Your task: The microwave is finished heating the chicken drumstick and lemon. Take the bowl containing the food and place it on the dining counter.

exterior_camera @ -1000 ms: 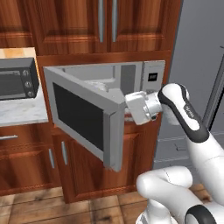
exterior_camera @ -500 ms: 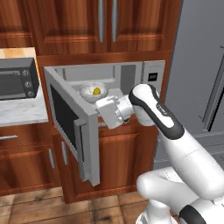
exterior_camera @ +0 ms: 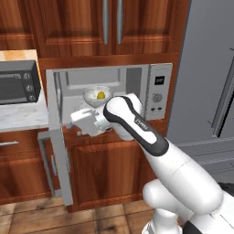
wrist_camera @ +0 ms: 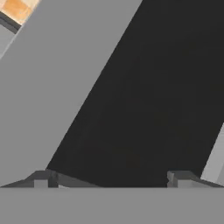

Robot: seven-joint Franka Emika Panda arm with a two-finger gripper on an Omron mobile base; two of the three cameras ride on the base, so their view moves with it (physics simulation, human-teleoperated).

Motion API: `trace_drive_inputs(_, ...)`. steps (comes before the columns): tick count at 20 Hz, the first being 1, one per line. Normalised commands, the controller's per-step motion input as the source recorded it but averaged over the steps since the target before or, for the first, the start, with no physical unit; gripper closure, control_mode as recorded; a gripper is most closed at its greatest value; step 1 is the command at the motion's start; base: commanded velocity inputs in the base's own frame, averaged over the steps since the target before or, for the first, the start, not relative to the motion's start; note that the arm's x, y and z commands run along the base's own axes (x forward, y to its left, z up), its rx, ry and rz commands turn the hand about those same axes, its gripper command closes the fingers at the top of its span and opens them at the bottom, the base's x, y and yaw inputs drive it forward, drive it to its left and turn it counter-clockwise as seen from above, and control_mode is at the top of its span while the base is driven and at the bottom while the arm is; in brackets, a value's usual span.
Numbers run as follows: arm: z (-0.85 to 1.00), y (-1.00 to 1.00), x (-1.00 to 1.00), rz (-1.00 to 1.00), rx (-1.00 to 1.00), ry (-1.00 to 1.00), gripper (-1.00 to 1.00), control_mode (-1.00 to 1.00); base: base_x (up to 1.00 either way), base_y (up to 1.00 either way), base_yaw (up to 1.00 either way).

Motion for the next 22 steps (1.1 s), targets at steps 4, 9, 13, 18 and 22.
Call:
trace_drive_inputs(4, 0.0, -0.75, -0.02, -0.05, 0.0, -0.1, -1.0, -1.0, 0.0, 0.0, 0.0)
trace_drive_inputs(9, 0.0, -1.0, 0.0, -0.23, 0.0, -0.08, -1.0, -1.0, 0.0, 0.0, 0.0)
trace_drive_inputs(13, 0.0, -1.0, -0.07, -0.28, -0.14, -0.11, -1.0, -1.0, 0.0, 0.0, 0.0)
trace_drive_inputs(18, 0.01, -1.0, -0.08, -0.38, -0.27, -0.02, -1.0, -1.0, 0.0, 0.0, 0.0)
trace_drive_inputs(22, 0.0, -1.0, -0.05, -0.38, -0.32, 0.3, -1.0, -1.0, 0.0, 0.0, 0.0)
